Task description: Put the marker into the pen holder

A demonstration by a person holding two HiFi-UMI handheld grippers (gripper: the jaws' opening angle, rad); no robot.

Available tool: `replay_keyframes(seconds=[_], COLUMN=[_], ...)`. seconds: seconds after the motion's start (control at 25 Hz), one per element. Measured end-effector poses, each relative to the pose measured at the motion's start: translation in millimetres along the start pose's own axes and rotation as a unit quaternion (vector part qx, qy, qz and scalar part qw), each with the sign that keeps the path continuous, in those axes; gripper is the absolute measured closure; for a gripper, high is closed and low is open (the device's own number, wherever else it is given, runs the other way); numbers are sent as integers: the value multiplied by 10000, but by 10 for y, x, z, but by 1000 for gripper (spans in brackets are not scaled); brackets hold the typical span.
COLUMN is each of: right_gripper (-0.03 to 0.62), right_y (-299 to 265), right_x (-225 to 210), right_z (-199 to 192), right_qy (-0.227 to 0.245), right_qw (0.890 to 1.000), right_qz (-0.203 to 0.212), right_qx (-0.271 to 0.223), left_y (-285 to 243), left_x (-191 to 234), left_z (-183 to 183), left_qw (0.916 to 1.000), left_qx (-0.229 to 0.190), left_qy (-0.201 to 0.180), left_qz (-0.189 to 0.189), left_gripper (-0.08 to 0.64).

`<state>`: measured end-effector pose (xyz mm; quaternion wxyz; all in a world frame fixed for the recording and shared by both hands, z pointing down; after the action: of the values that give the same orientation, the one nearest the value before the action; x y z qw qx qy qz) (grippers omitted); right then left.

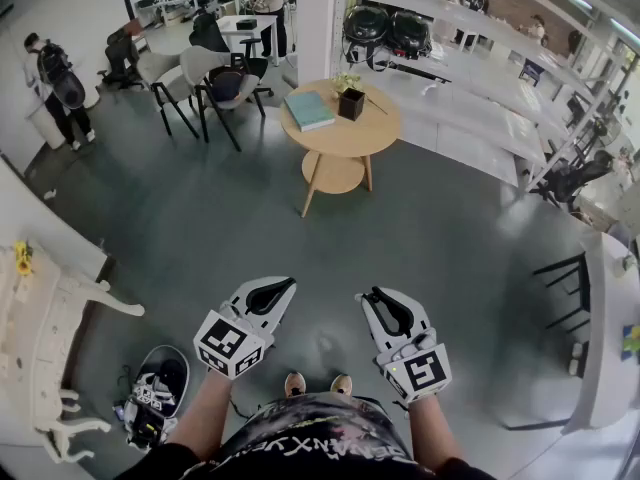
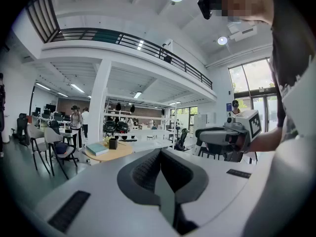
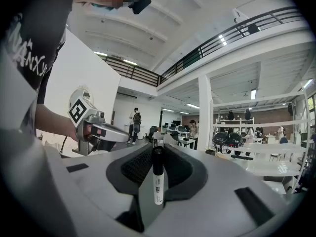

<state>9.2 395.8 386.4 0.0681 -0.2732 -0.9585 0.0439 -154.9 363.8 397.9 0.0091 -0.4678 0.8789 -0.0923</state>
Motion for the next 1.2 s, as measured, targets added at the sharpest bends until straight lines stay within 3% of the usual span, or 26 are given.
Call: replay_keyframes(seconds=[0.8, 1.2], right_gripper=[518, 517], right_y=[60, 85], right_x=[-62, -127], right_z=[-45, -42], right_qy=[-11, -333], right_qw=[10000, 9993], right_qz=[-19, 103], right_qx=[38, -98], left_y=[-92, -141], left_x=[-51, -90], left_z=[-2, 23], left_qw=[10000, 10000], left_qx=[30, 50], left_qy=[-24, -59], left_qz=[-68, -44], left_gripper=[541, 541])
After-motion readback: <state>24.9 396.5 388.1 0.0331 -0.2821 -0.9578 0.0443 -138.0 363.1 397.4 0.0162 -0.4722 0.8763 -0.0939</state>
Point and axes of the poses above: the fingertips, and each gripper's own axes: y backward along the fingers, x to its left, z out of its top, the point moved 3 cm from there along y, backward along the fingers, and after that the axes turned 8 degrees about -z, right-handed, at the moved point
